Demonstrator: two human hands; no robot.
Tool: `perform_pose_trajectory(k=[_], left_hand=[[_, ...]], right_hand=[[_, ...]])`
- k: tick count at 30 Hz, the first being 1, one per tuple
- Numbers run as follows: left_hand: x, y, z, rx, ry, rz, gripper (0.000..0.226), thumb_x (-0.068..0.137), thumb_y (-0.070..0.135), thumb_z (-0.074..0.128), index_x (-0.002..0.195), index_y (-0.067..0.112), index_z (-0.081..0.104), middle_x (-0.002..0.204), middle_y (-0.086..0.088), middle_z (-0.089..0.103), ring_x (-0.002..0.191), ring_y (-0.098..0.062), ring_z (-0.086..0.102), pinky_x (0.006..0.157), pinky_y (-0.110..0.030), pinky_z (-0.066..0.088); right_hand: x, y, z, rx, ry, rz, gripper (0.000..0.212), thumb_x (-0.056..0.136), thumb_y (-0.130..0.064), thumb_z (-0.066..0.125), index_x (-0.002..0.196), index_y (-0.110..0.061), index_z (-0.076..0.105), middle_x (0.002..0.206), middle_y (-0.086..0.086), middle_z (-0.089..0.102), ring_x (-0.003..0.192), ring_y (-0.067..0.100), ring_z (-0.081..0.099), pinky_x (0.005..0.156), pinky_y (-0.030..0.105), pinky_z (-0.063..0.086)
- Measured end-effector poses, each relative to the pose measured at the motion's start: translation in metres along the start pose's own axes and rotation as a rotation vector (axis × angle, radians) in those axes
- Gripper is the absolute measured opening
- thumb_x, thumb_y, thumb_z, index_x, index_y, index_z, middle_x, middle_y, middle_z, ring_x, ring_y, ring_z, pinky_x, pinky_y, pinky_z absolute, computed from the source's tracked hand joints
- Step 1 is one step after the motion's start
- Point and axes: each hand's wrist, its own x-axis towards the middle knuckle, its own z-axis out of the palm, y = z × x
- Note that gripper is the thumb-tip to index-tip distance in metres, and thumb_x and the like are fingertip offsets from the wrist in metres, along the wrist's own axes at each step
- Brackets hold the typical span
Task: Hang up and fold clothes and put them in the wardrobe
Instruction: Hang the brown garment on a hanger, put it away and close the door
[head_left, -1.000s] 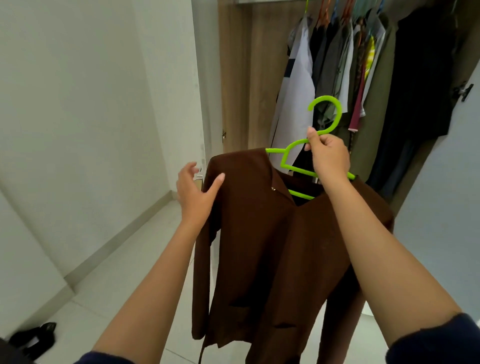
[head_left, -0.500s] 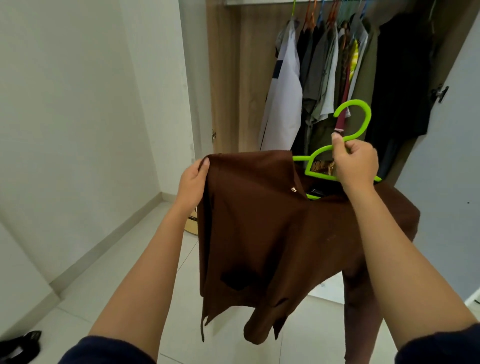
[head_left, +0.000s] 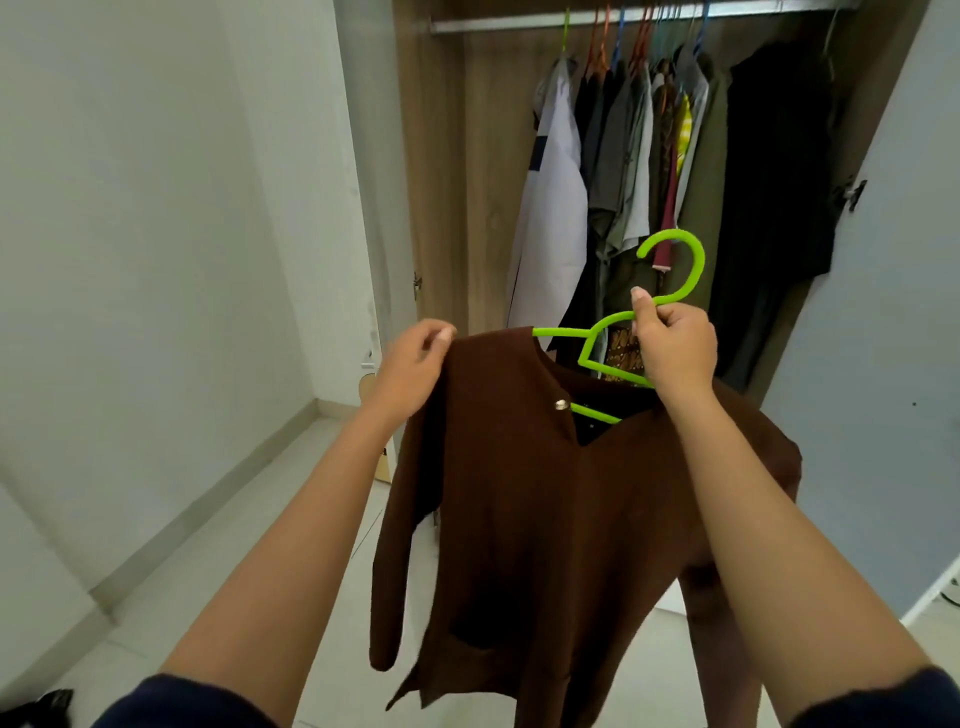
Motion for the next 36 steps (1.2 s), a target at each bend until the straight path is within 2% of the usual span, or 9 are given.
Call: perform_pose_trajectory(k=[3, 6, 12, 17, 23, 30, 33, 35, 36], left_hand=[[-0.005, 0.009, 0.007, 0.084, -0.098, 0.128, 0.027, 0.1, 0.036, 0.037, 0.109, 0.019, 0.058, 0.099, 0.007, 0.059, 0.093, -0.005, 0.054, 0.079, -0.019, 0.043], [-0.004, 0.012, 0.009, 0.243, -0.108, 0.182, 0.035, 0.101, 0.037, 0.031, 0.098, 0.012, 0.055, 0.085, -0.005, 0.06, 0.082, -0.018, 0.056, 0.074, -0.034, 0.045], [-0.006, 0.032, 0.021, 0.335, -0.148, 0.246, 0.031, 0.103, 0.033, 0.025, 0.086, 0.012, 0.041, 0.065, 0.004, 0.042, 0.058, -0.012, 0.041, 0.056, -0.025, 0.033], [-0.002, 0.035, 0.03, 0.328, -0.133, 0.251, 0.03, 0.103, 0.033, 0.023, 0.084, 0.015, 0.038, 0.065, 0.004, 0.039, 0.059, -0.014, 0.039, 0.058, -0.033, 0.035], [0.003, 0.037, 0.035, 0.29, -0.12, 0.231, 0.031, 0.103, 0.032, 0.023, 0.081, 0.015, 0.037, 0.064, 0.004, 0.037, 0.058, -0.012, 0.036, 0.057, -0.027, 0.027], [0.01, 0.033, 0.037, 0.257, -0.048, 0.187, 0.031, 0.103, 0.031, 0.026, 0.079, 0.016, 0.039, 0.066, 0.006, 0.038, 0.062, -0.01, 0.038, 0.072, -0.031, 0.029], [0.016, 0.03, 0.029, 0.247, 0.036, 0.162, 0.033, 0.103, 0.029, 0.029, 0.073, 0.019, 0.037, 0.064, 0.007, 0.037, 0.065, -0.016, 0.04, 0.074, -0.036, 0.03], [0.021, 0.026, 0.019, 0.235, 0.088, 0.116, 0.036, 0.103, 0.029, 0.03, 0.067, 0.021, 0.032, 0.063, 0.006, 0.036, 0.067, -0.02, 0.041, 0.074, -0.037, 0.028], [0.024, 0.024, 0.014, 0.224, 0.111, 0.09, 0.037, 0.103, 0.029, 0.031, 0.066, 0.021, 0.031, 0.062, 0.006, 0.036, 0.068, -0.022, 0.041, 0.073, -0.036, 0.027]], right_hand=[[0.001, -0.007, 0.003, -0.027, -0.015, -0.012, 0.065, 0.093, -0.049, 0.046, 0.07, 0.01, 0.059, 0.064, 0.024, 0.056, 0.064, 0.036, 0.054, 0.061, 0.039, 0.044], [0.001, -0.013, 0.003, -0.051, -0.038, -0.039, 0.064, 0.094, -0.048, 0.045, 0.07, 0.009, 0.059, 0.063, 0.022, 0.055, 0.063, 0.034, 0.053, 0.059, 0.038, 0.042], [0.003, -0.022, 0.003, -0.082, -0.092, -0.084, 0.063, 0.094, -0.049, 0.046, 0.072, 0.008, 0.061, 0.06, 0.013, 0.051, 0.067, 0.039, 0.057, 0.059, 0.038, 0.043], [0.009, -0.03, 0.004, -0.123, -0.135, -0.093, 0.061, 0.093, -0.052, 0.045, 0.078, 0.004, 0.066, 0.061, 0.011, 0.054, 0.069, 0.032, 0.059, 0.066, 0.038, 0.046], [0.017, -0.04, 0.006, -0.164, -0.194, -0.13, 0.059, 0.094, -0.052, 0.043, 0.082, 0.001, 0.067, 0.06, 0.007, 0.052, 0.071, 0.03, 0.059, 0.066, 0.035, 0.042], [0.025, -0.035, 0.001, -0.002, -0.359, -0.192, 0.048, 0.091, -0.052, 0.05, 0.068, -0.014, 0.069, 0.046, -0.005, 0.045, 0.044, 0.008, 0.042, 0.055, 0.029, 0.033], [0.037, -0.022, -0.012, 0.063, -0.4, -0.203, 0.04, 0.09, -0.048, 0.055, 0.074, -0.014, 0.069, 0.06, -0.004, 0.059, 0.058, 0.002, 0.049, 0.064, 0.028, 0.039], [0.042, -0.005, -0.018, 0.005, -0.274, -0.166, 0.031, 0.087, -0.053, 0.053, 0.081, -0.026, 0.067, 0.082, -0.008, 0.067, 0.084, 0.008, 0.059, 0.086, 0.036, 0.044], [0.041, 0.006, -0.021, -0.035, -0.181, -0.13, 0.025, 0.089, -0.052, 0.05, 0.088, -0.032, 0.066, 0.094, -0.011, 0.065, 0.097, 0.011, 0.058, 0.095, 0.043, 0.04]])
